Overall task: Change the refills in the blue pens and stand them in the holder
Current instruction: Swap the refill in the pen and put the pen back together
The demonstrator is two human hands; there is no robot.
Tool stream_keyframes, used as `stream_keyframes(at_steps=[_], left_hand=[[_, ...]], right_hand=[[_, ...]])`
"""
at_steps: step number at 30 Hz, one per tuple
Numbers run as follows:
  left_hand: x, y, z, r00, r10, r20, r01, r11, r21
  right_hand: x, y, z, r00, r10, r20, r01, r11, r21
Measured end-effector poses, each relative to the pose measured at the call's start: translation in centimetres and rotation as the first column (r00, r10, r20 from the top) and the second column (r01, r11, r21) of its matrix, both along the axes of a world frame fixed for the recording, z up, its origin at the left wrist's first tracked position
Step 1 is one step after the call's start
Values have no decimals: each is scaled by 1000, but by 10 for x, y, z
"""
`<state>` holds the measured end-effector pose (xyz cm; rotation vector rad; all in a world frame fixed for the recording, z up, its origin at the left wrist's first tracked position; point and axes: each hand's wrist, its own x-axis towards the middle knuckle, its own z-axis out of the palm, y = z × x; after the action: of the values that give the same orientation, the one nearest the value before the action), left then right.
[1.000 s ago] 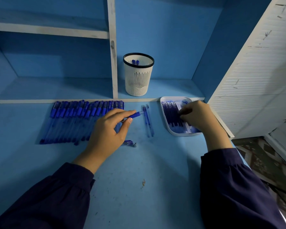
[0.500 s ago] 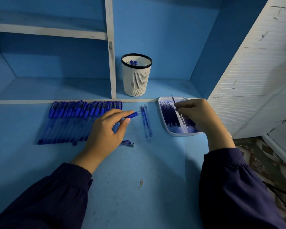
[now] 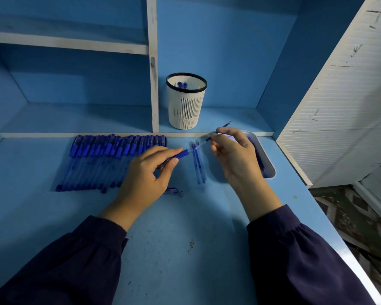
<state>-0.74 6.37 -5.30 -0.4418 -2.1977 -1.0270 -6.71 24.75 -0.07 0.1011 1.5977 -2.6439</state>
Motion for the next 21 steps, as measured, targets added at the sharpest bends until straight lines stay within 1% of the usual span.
stream_keyframes(at_steps=[11,16,18,21], left_hand=[[0,0,0,1000,-6,-3,6,1000,3],[0,-1,0,1000,-4,0,4,1000,3],[0,-1,-1,1000,-2,-2,2,1000,6],[-2,-3,-2,1000,23,-11,-23,1000,18]], right_hand=[[3,-3,-3,1000,-19,-6,19,1000,-13],[6,-5,-5,999,-28,-23,29,1000,11],[6,-5,-5,996,-44,-71,47,998,37],[6,-2,-4,968,-53,-247,96,982,164]])
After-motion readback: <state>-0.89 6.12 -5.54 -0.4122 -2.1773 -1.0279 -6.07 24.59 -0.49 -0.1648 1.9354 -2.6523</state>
